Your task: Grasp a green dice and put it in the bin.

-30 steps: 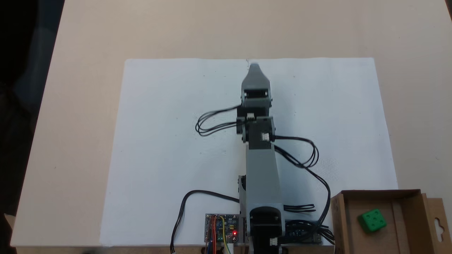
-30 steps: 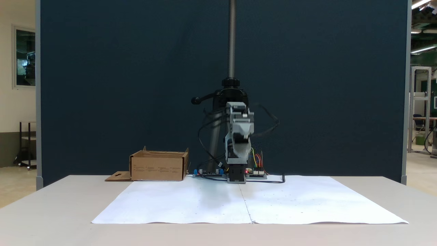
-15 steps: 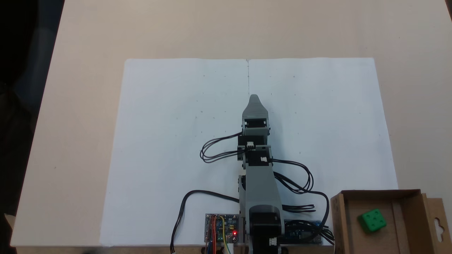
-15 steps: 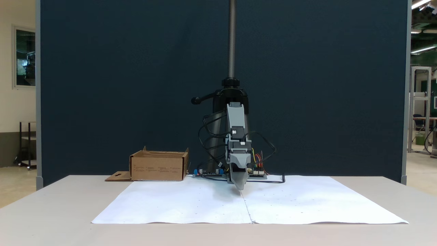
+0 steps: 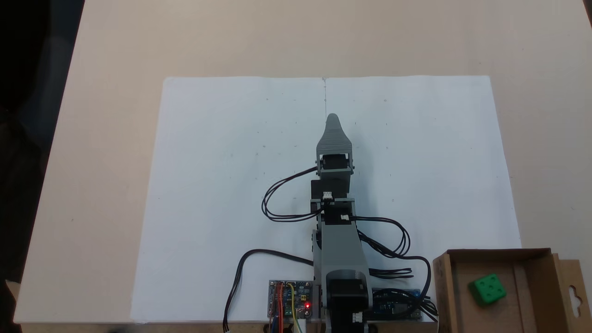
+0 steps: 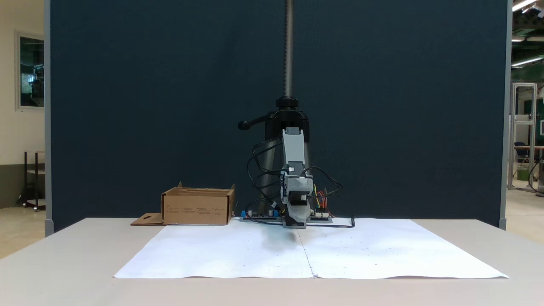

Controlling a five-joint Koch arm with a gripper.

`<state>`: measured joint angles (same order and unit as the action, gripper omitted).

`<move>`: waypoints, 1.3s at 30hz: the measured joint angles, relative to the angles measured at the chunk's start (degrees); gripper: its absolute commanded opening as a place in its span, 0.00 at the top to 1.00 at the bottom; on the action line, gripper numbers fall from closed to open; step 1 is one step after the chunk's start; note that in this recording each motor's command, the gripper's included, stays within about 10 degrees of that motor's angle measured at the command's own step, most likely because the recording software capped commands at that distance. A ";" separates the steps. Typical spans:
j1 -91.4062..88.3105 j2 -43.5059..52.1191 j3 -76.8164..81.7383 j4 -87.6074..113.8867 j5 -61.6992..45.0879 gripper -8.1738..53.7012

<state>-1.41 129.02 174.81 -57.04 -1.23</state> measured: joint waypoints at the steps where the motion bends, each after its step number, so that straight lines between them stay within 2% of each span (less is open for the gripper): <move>1: 0.00 0.00 0.18 -1.14 0.00 0.17; 39: 0.44 0.00 0.26 -34.54 -1.23 0.17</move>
<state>-0.97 129.02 175.08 -91.58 -2.46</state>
